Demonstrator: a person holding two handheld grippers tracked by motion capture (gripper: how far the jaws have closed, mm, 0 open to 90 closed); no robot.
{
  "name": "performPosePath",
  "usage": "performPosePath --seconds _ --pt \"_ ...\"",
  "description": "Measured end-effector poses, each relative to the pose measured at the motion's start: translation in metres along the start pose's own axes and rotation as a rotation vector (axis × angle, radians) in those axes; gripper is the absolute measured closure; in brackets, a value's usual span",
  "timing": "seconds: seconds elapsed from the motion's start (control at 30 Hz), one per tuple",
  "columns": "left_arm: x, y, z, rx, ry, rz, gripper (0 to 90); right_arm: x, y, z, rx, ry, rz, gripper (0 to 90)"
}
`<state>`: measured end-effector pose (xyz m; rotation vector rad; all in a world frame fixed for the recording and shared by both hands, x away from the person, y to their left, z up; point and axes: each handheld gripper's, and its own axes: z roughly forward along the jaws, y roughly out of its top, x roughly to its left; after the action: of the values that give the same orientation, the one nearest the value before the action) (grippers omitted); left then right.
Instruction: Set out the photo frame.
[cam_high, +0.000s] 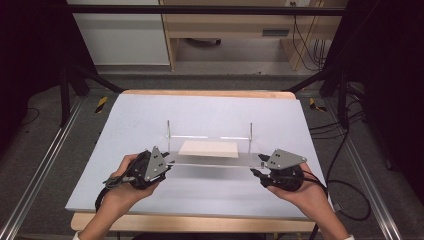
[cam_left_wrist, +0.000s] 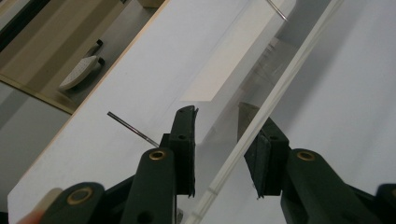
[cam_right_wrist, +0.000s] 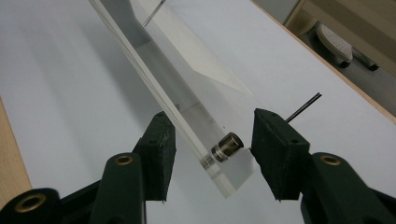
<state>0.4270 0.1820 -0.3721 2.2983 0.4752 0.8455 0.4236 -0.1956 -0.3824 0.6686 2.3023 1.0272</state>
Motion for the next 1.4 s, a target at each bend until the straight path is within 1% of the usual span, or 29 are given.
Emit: performPosePath --seconds 0.1,0.2,0.27,0.43,0.6,0.67,0.77,0.93,1.03,1.1,1.17,1.2,1.23,1.3,1.33,1.4 --pt "0.003 0.002 0.0 -0.003 -0.005 -0.007 65.7 -0.002 -0.001 0.0 -0.003 -0.004 -0.01 49.5" --pt "0.006 0.004 0.0 -0.001 -0.014 -0.012 65.7 -0.005 -0.002 0.001 -0.021 -0.01 -0.009 52.9" --pt "0.008 0.006 0.0 0.002 -0.019 -0.02 65.7 -0.007 -0.001 0.002 -0.019 -0.017 -0.008 54.6" --pt "0.015 0.01 0.0 0.013 -0.037 -0.025 65.8 -0.012 -0.001 0.009 -0.029 -0.027 -0.012 55.0" --pt "0.022 0.014 0.0 0.02 -0.056 -0.036 65.8 -0.016 -0.002 0.016 -0.059 -0.031 -0.017 56.6" --pt "0.025 0.016 0.0 0.023 -0.067 -0.042 65.7 -0.018 -0.003 0.018 -0.069 -0.04 -0.019 58.1" --pt "0.029 0.019 0.0 0.029 -0.077 -0.044 65.8 -0.021 -0.003 0.019 -0.097 -0.044 -0.011 61.5" --pt "0.039 0.024 0.001 0.039 -0.103 -0.052 66.0 -0.027 -0.002 0.019 -0.12 -0.044 -0.009 61.6" --pt "0.045 0.027 0.001 0.036 -0.11 -0.057 65.9 -0.031 0.001 0.019 -0.127 -0.043 -0.007 61.6" --pt "0.049 0.03 0.002 0.036 -0.111 -0.053 65.8 -0.034 0.003 0.02 -0.133 -0.034 0.004 61.5" --pt "0.051 0.031 0.002 0.028 -0.111 -0.062 65.4 -0.037 0.005 0.02 -0.134 -0.029 0.016 61.4" --pt "0.053 0.033 0.002 0.035 -0.111 -0.051 65.2 -0.039 0.006 0.02 -0.134 -0.028 0.018 61.3" --pt "0.054 0.033 0.003 0.032 -0.109 -0.049 65.1 -0.041 0.007 0.02 -0.133 -0.025 0.026 61.1" --pt "0.058 0.035 0.003 0.023 -0.108 -0.054 64.3 -0.044 0.01 0.02 -0.13 -0.02 0.035 61.1" --pt "0.059 0.036 0.004 0.011 -0.107 -0.07 63.5 -0.046 0.012 0.021 -0.128 -0.019 0.039 61.0" --pt "0.062 0.037 0.004 -0.009 -0.104 -0.084 61.4 -0.049 0.015 0.021 -0.125 -0.018 0.047 60.8"
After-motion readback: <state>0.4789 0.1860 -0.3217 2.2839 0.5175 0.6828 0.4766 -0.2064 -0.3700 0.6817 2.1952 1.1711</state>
